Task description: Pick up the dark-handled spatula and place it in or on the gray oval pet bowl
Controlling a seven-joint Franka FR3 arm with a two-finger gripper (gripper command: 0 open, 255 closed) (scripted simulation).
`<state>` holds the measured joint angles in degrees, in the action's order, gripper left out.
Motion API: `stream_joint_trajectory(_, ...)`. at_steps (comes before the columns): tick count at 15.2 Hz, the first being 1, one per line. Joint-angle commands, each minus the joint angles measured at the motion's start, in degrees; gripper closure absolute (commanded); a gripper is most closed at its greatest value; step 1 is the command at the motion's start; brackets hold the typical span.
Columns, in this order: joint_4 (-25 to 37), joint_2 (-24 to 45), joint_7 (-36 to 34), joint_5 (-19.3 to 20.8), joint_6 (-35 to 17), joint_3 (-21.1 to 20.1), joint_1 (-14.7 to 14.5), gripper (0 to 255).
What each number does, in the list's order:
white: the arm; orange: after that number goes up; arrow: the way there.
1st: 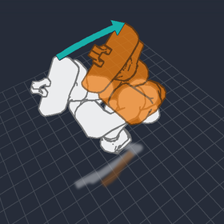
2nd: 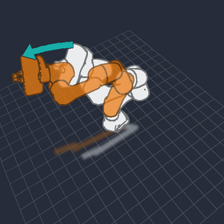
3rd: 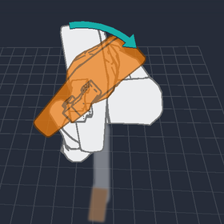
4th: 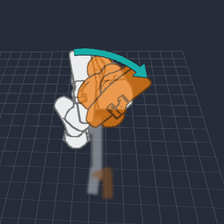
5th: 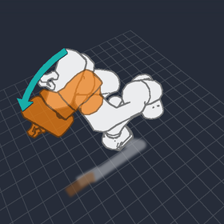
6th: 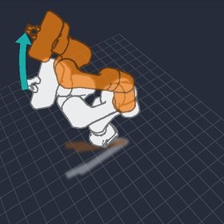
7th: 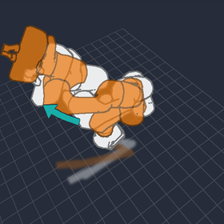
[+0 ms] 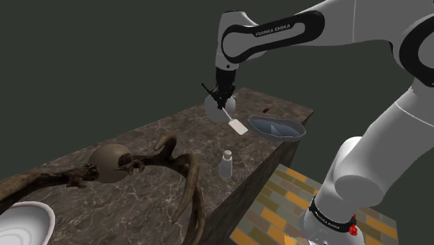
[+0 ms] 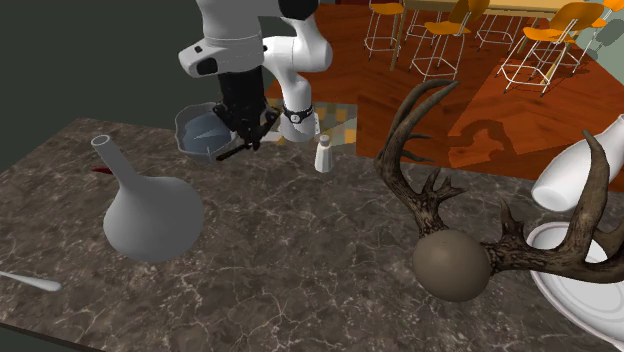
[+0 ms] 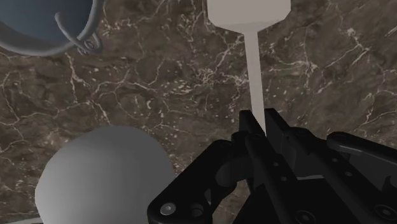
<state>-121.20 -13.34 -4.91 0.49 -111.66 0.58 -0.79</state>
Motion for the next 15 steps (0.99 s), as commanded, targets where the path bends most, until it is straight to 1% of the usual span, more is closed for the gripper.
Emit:
stream_joint_trajectory(1, -3.6, -3.1, 2.3, 0.3, -0.5, 1.4, 0.9, 255)
stream_joint_trajectory(8, -10.7, -11.7, 10.3, 2.5, 0.8, 7.0, 4.6, 255)
stream_joint_trajectory(15, -14.6, -18.0, 18.8, 6.0, 2.8, 13.4, 8.8, 255)
